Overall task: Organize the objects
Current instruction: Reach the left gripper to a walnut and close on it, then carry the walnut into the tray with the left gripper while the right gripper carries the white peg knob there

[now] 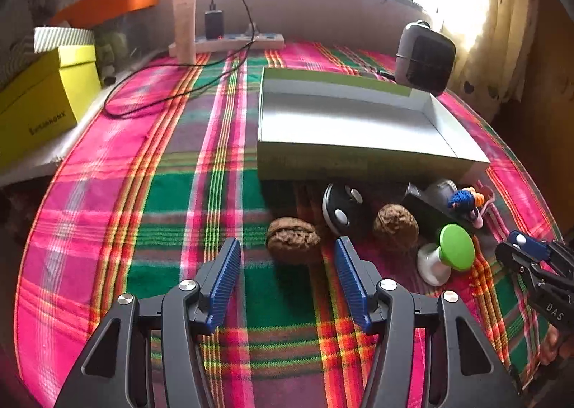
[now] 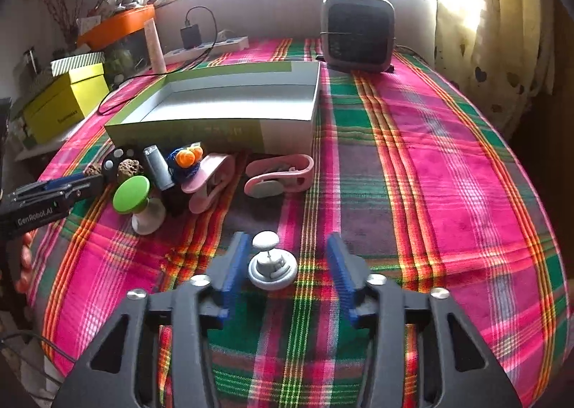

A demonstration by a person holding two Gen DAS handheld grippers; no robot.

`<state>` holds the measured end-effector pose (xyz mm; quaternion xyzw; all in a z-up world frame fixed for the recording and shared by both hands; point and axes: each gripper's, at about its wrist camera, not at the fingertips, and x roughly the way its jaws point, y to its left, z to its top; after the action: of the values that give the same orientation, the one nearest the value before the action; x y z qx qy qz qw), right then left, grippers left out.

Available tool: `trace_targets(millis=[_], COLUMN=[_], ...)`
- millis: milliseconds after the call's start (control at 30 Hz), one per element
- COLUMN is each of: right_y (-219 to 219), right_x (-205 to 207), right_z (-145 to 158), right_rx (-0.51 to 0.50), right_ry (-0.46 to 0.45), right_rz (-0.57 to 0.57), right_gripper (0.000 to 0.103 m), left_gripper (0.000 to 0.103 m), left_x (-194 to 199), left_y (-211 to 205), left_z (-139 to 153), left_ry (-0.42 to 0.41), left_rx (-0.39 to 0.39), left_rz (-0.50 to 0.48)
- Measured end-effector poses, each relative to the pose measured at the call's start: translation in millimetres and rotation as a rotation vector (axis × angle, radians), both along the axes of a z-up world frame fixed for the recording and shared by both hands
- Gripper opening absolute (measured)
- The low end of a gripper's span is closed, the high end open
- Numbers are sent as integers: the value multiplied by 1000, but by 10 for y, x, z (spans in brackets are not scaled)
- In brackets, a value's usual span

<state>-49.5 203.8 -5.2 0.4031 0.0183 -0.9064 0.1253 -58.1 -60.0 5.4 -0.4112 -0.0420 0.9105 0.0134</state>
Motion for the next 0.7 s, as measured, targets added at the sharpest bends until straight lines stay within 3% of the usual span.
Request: trace_targets(millis=[167,300,400,700], right_y=[-14,-24,-28,-36], right_x=[-12,-11,-10,-31], right_z=[10,6,5,43], right_rx=[-5,-12,-11,-27], right_ry=[-3,-3,-2,-3], right_rz=[3,2,4,16], right_gripper=[26,26,26,25], left_gripper=[49,34,29,29], left_x=[-16,-34,-39,-34], left_y=[-33,-3,0,23], left_z=[-8,-2,0,52], left_ry=[-7,-9,-8,4], left_rx=[2,-9,-4,-1], left_rz=[12,1,0,-10])
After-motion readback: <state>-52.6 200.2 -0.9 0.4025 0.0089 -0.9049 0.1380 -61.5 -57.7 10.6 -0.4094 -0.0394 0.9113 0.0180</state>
